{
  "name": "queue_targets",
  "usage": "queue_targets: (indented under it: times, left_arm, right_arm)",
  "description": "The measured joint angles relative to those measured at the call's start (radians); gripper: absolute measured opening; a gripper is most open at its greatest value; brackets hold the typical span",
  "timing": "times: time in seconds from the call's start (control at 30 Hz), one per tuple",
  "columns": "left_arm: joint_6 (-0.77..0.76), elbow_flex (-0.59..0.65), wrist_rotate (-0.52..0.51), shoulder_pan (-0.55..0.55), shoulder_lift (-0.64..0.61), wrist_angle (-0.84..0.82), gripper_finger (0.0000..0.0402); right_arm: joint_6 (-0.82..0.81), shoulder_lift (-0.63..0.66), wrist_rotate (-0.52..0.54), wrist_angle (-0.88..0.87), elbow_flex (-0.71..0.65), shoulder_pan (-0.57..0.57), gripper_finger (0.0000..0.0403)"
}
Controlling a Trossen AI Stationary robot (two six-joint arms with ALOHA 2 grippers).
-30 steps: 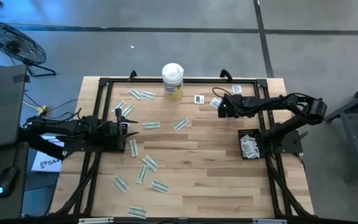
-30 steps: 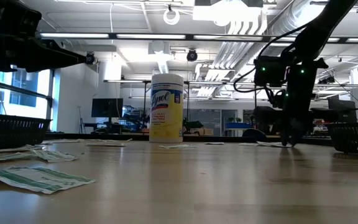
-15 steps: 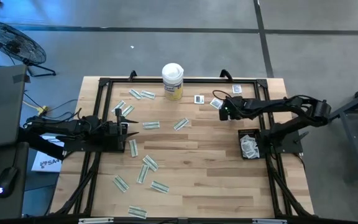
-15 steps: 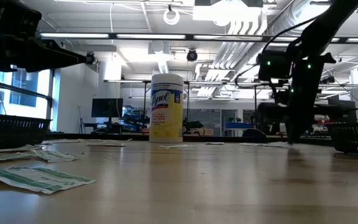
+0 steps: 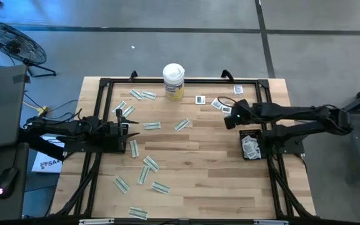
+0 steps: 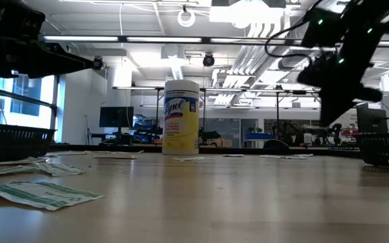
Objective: Pick & Place First Aid Supplies
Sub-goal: Put the towelette pack into the right black basket
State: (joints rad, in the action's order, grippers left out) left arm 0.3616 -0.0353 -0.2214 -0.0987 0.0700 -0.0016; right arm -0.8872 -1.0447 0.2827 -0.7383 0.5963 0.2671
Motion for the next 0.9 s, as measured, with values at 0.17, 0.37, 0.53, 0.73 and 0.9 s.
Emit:
queue_targets:
  times: [0.17,0.37,0.53,0.73,0.9]
  left_arm:
    - [0.0,0.0,0.0,0.0,0.0,0.0,0.0206]
    - [0.0,0.0,0.0,0.0,0.0,0.0,0.0206]
    - [0.0,0.0,0.0,0.0,0.0,0.0,0.0206]
    - [0.0,0.0,0.0,0.0,0.0,0.0,0.0206]
    - [0.0,0.0,0.0,0.0,0.0,0.0,0.0206]
  right_arm:
    - [-0.049,0.092,-0.017,-0.353,0.098,-0.09,0.0001]
    - [-0.141,0.123,-0.127,-0.537,0.147,-0.196,0.0]
    - [-0.187,0.084,-0.161,-0.542,0.112,-0.287,0.0]
    - [-0.148,-0.023,-0.186,-0.538,0.114,-0.332,0.0]
    - [-0.065,-0.125,-0.206,-0.538,0.114,-0.336,0.0013]
